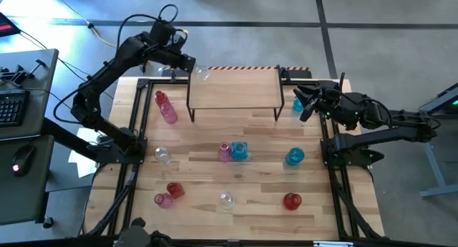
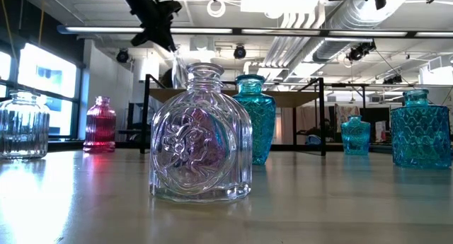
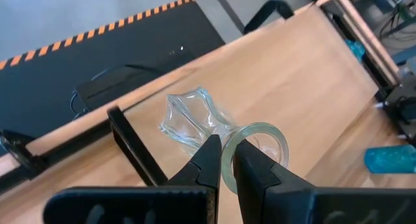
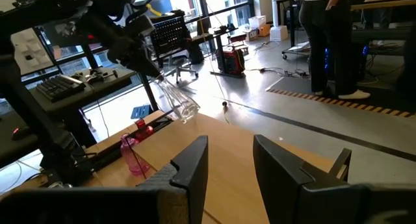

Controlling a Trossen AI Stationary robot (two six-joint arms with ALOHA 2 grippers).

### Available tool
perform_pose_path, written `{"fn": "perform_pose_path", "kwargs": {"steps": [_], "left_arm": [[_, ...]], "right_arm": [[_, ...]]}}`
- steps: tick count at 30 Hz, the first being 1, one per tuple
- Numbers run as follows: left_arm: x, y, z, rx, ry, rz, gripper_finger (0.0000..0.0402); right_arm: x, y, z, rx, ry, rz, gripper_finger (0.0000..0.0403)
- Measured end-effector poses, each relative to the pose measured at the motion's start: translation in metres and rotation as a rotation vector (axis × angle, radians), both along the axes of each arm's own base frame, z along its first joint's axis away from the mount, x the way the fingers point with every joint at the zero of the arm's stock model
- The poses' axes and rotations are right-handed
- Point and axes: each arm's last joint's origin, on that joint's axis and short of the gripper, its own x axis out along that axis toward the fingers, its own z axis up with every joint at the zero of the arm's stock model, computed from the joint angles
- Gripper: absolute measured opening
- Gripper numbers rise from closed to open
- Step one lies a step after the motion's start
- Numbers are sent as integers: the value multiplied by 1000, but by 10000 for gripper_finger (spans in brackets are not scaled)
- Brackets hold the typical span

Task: Sort vases onto shelf
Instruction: Put the top transparent vase on the shelf

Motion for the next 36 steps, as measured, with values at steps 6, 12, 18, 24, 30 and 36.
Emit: {"fn": "perform_pose_path", "kwargs": {"steps": [6, 12, 18, 24, 30, 36], "left_arm": [[0, -2, -3, -22, 21, -4, 14], [2, -5, -4, -46, 19, -16, 14], [4, -5, -5, -52, 21, -22, 14], [9, 2, -13, -77, 37, -22, 21], [12, 5, -16, -79, 42, -19, 35], [6, 8, -14, -67, 31, 10, 31]], "right_arm": [[0, 0, 0, 0, 0, 0, 110], [0, 0, 0, 0, 1, 0, 110], [0, 0, 0, 0, 1, 0, 110], [0, 0, 0, 1, 0, 6, 110], [1, 1, 0, 6, 0, 42, 110], [1, 1, 0, 6, 0, 42, 110]]}}
